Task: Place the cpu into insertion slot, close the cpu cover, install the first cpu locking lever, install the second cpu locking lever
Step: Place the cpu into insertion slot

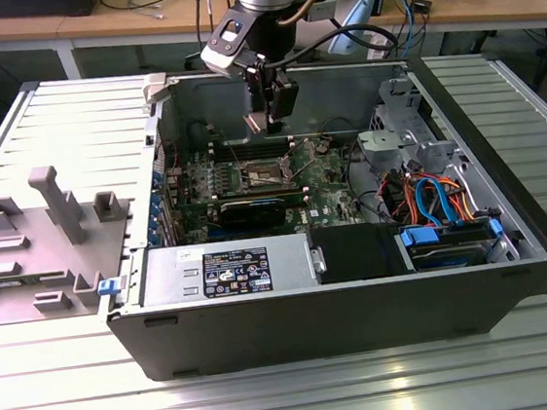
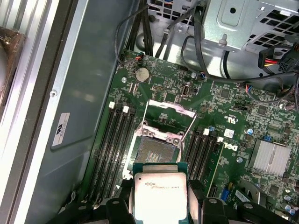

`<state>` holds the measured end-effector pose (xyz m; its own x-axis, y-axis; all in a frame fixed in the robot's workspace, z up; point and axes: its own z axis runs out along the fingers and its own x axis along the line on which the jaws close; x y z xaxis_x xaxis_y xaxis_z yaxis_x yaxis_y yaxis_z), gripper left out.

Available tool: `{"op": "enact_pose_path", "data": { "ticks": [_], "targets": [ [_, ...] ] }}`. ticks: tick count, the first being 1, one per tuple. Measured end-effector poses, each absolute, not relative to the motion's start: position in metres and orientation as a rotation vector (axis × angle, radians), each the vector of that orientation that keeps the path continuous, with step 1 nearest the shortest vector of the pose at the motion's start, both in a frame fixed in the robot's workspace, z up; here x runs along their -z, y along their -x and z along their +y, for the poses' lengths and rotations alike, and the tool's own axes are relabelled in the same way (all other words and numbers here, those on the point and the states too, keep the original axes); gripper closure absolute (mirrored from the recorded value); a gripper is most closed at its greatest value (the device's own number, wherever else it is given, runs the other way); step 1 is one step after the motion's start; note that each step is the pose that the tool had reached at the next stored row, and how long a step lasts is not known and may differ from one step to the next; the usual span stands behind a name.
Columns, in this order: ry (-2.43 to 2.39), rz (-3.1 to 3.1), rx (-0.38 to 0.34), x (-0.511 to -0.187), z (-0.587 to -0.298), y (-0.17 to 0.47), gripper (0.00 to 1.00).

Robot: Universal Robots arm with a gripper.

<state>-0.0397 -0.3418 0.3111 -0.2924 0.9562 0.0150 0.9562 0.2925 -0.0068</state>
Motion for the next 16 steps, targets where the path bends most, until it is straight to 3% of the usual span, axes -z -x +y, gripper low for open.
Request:
{"op": "enact_pose_path", "data": {
  "ticks": [16],
  "targets": [
    [1.876,-2.500,0.006,-0.3109,-0.3418,0.0397,0.45]
  ]
}}
